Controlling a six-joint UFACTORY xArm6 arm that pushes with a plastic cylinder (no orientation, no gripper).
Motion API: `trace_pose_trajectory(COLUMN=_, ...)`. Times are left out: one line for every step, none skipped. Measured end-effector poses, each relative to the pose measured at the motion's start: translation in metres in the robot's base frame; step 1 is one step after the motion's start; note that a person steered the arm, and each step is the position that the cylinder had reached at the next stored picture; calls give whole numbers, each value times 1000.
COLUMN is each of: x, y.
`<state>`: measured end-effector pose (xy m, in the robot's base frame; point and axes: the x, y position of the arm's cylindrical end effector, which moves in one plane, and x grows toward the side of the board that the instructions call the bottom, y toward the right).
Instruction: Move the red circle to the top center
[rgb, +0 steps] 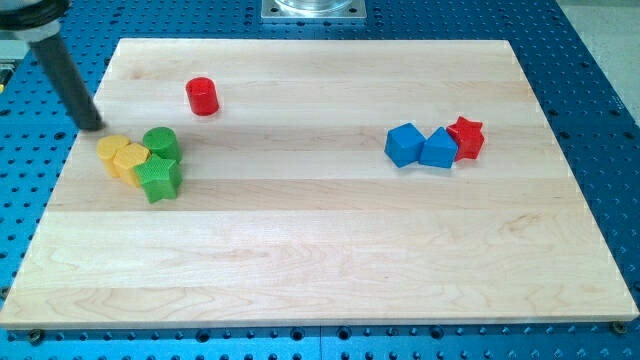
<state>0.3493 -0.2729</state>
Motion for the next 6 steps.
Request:
trace_pose_trajectory(x=-2, y=92)
trace_pose_trajectory(x=-2, y=141)
trace_pose_trajectory(x=-9, y=70)
trace_pose_trajectory(x=-37, y=120)
trace_pose_trajectory(x=-27, y=240)
trace_pose_trajectory(x=-30, y=262)
